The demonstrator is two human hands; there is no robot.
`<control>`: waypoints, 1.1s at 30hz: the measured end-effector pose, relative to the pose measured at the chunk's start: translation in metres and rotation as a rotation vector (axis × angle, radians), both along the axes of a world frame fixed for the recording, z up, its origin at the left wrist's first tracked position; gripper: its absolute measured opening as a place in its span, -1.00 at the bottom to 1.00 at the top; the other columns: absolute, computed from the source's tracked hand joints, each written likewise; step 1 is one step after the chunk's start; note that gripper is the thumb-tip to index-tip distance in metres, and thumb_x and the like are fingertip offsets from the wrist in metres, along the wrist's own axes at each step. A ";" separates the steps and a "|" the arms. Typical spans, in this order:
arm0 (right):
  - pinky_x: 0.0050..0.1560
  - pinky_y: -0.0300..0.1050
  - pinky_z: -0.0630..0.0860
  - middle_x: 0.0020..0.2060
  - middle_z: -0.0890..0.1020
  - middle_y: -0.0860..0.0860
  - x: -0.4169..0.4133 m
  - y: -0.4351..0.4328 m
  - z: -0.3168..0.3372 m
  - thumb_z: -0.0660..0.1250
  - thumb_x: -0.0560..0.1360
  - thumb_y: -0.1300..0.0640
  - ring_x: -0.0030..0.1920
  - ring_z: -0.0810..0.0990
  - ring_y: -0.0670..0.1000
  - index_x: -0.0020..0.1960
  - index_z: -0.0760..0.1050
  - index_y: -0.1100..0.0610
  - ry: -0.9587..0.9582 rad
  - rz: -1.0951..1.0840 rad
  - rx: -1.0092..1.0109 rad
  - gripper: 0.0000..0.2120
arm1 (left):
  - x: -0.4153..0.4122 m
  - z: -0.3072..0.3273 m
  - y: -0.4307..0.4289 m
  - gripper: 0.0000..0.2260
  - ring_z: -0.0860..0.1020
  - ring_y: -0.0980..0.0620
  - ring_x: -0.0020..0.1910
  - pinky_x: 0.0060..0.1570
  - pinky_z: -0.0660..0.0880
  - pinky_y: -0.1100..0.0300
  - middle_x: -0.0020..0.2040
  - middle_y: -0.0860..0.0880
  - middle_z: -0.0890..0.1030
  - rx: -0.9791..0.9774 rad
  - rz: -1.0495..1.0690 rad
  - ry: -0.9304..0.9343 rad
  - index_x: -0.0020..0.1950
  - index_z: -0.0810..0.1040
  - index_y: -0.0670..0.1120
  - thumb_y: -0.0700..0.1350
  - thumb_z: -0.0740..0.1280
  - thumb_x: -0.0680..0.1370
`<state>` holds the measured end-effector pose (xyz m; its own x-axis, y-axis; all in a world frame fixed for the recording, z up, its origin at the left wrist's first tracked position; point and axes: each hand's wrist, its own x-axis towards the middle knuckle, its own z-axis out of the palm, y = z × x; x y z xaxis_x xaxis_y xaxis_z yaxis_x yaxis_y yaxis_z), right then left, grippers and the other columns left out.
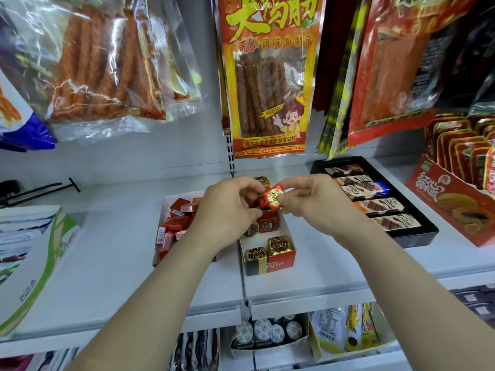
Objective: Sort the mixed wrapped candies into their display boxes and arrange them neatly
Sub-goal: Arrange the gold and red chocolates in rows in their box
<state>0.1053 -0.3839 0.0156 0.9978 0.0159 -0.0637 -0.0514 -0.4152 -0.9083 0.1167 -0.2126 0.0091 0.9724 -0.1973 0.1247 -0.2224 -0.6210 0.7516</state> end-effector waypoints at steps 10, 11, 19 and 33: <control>-0.27 -0.28 0.52 -0.27 0.67 0.06 0.003 -0.003 -0.005 0.41 0.49 0.20 -0.31 0.63 -0.09 0.09 0.57 0.14 0.090 -0.013 0.136 -0.81 | 0.002 -0.007 -0.002 -0.67 0.47 0.22 -0.28 -0.32 0.38 0.47 -0.10 0.20 0.58 0.160 -0.069 -0.080 0.15 0.56 0.17 -0.09 0.50 0.43; -0.29 -0.27 0.49 -0.27 0.68 0.06 0.002 -0.003 -0.005 0.43 0.47 0.18 -0.32 0.63 -0.10 0.05 0.58 0.13 0.068 -0.026 0.085 -0.84 | 0.003 -0.008 -0.001 -0.67 0.46 0.24 -0.28 -0.29 0.36 0.46 -0.06 0.20 0.58 0.201 -0.072 -0.077 0.16 0.56 0.16 -0.10 0.49 0.44; -0.29 -0.22 0.41 -0.21 0.68 0.09 0.002 -0.006 -0.004 0.44 0.43 0.19 -0.34 0.56 -0.11 -0.08 0.54 0.10 0.034 -0.109 0.003 -0.89 | 0.003 -0.012 -0.006 -0.70 0.48 0.02 0.08 0.02 0.41 0.14 0.11 0.02 0.56 0.573 -0.062 -0.113 0.17 0.56 0.16 0.10 0.44 0.45; -0.32 -0.21 0.42 -0.24 0.67 0.04 0.004 -0.009 -0.007 0.41 0.43 0.24 -0.31 0.55 -0.09 -0.08 0.55 0.10 0.044 -0.068 -0.023 -0.90 | 0.010 -0.006 -0.011 -0.86 0.50 0.05 0.07 0.13 0.38 0.01 -0.02 0.15 0.62 0.602 -0.055 -0.119 0.00 0.59 0.15 0.10 0.42 0.47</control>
<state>0.1090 -0.3927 0.0086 0.9927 -0.0541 -0.1075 -0.1204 -0.4302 -0.8947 0.1263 -0.2232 0.0036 0.9450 -0.3166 0.0827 -0.3272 -0.9137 0.2409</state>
